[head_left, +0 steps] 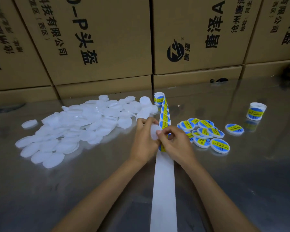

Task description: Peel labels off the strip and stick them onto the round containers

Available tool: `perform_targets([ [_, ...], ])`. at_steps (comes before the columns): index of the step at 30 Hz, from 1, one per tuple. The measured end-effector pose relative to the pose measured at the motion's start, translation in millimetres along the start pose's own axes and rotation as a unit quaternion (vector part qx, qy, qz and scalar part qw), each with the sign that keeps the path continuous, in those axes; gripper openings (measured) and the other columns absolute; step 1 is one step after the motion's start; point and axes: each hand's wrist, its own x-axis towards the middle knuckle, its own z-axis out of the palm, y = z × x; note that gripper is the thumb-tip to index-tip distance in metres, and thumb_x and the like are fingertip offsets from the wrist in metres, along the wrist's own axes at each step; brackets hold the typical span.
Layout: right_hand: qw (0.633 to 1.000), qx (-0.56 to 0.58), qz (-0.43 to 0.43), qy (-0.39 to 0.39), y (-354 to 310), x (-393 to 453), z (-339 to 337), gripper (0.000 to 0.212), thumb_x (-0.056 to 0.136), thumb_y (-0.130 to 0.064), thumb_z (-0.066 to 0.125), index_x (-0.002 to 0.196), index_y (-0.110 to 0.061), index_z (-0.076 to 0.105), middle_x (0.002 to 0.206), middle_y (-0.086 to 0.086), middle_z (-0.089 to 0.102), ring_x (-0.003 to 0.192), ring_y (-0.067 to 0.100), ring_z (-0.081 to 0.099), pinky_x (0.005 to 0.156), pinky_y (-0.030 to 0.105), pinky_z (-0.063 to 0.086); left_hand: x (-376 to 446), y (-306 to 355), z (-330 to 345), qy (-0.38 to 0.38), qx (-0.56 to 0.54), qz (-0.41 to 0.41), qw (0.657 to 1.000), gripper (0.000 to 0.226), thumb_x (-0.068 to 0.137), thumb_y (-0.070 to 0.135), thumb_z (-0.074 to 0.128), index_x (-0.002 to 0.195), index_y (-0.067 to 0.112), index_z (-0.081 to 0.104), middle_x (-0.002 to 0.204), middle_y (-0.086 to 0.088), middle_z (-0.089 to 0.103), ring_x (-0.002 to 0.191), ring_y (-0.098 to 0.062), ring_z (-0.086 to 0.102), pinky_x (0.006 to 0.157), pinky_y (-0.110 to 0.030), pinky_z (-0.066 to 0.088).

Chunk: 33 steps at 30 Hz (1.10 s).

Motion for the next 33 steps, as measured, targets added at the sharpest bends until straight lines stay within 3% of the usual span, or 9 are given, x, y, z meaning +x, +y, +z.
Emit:
perform_targets([
  [5,0.998,0.060,-0.016,-0.003,-8.4,0.4,-8.3,0.011,0.089,-0.015,0.070,0.078,-0.015,0.067,0.073,-0.010,0.064,0.070,0.010,0.054,0.071,0.026,0.045,-19.8,15.8,-11.9,-0.066,-0.114,-0.047,0.990,0.051,0.083,-0.002,0.072,0.124,0.021,0.051,0.118,0.000,0.052,0.107,-0.010,0.058,0.089,-0.019,0.049],
  [7,0.996,0.084,-0.015,0.010,-10.7,1.8,-11.6,0.014,0.092,-0.014,0.067,0.079,-0.017,0.069,0.074,-0.008,0.066,0.069,0.004,0.055,0.069,0.020,0.045,-18.1,19.3,-21.9,-0.069,-0.212,-0.133,0.966,0.050,0.087,-0.009,0.064,0.127,0.018,0.052,0.119,-0.010,0.058,0.095,-0.021,0.063,0.075,-0.031,0.057],
  [9,0.996,0.083,-0.009,0.015,-11.6,1.4,-14.7,0.016,0.096,-0.016,0.061,0.084,-0.016,0.071,0.078,-0.002,0.070,0.071,-0.003,0.060,0.067,0.012,0.044,-15.0,15.5,-31.4,-0.013,-0.244,-0.195,0.950,0.039,0.088,-0.010,0.063,0.118,0.016,0.061,0.116,-0.014,0.064,0.085,-0.023,0.067,0.060,-0.024,0.056],
  [12,0.993,-0.111,-0.017,-0.043,0.3,0.7,-18.4,0.021,0.095,-0.020,0.059,0.114,-0.017,0.069,0.106,0.001,0.070,0.108,0.011,0.058,0.090,0.025,0.043,-18.4,7.0,-34.3,0.058,-0.299,-0.242,0.921,0.033,0.087,-0.004,0.067,0.113,0.016,0.065,0.110,-0.009,0.069,0.079,-0.022,0.071,0.061,-0.021,0.056],
  [14,0.956,-0.272,-0.033,-0.107,9.2,-4.6,-17.8,0.039,0.093,-0.028,0.061,0.132,-0.022,0.058,0.125,-0.001,0.060,0.130,0.019,0.042,0.105,0.031,0.026,-22.0,4.0,-27.7,0.070,-0.314,-0.259,0.911,0.030,0.088,-0.002,0.068,0.113,0.014,0.063,0.110,-0.009,0.068,0.076,-0.019,0.070,0.061,-0.024,0.056],
  [16,0.947,-0.294,-0.034,-0.126,11.2,-8.2,-16.8,0.046,0.092,-0.037,0.062,0.136,-0.029,0.053,0.134,-0.004,0.053,0.136,0.016,0.034,0.111,0.032,0.016,-23.0,1.5,-19.9,0.069,-0.311,-0.264,0.910,0.025,0.091,0.001,0.066,0.114,0.009,0.059,0.107,-0.010,0.068,0.069,-0.012,0.070,0.061,-0.024,0.057],
  [22,0.958,-0.259,-0.059,-0.109,5.3,-9.7,-14.9,0.044,0.084,-0.041,0.072,0.126,-0.034,0.060,0.117,-0.017,0.064,0.122,0.013,0.047,0.103,0.033,0.026,-21.3,-4.4,-17.2,0.056,-0.269,-0.217,0.937,0.011,0.097,0.010,0.061,0.107,0.008,0.057,0.090,0.007,0.073,0.078,-0.003,0.069,0.068,-0.012,0.050],
  [28,0.974,-0.199,-0.046,-0.101,-3.1,-16.1,-10.9,0.030,0.078,-0.030,0.080,0.105,-0.029,0.068,0.078,-0.020,0.052,0.100,0.011,0.046,0.098,0.037,0.037,-21.0,-2.8,-16.6,0.024,-0.288,-0.171,0.942,0.006,0.106,0.011,0.042,0.111,0.008,0.044,0.112,-0.010,0.069,0.077,-0.011,0.075,0.070,-0.014,0.053],
  [33,0.976,-0.182,-0.027,-0.116,-9.2,-19.6,-11.2,0.027,0.077,-0.028,0.081,0.101,-0.024,0.070,0.092,-0.010,0.059,0.101,0.014,0.047,0.098,0.038,0.038,-21.2,-7.7,-15.0,0.004,-0.258,-0.180,0.949,0.013,0.108,0.014,0.038,0.119,0.013,0.043,0.121,-0.007,0.063,0.080,-0.009,0.074,0.069,-0.015,0.054],
])
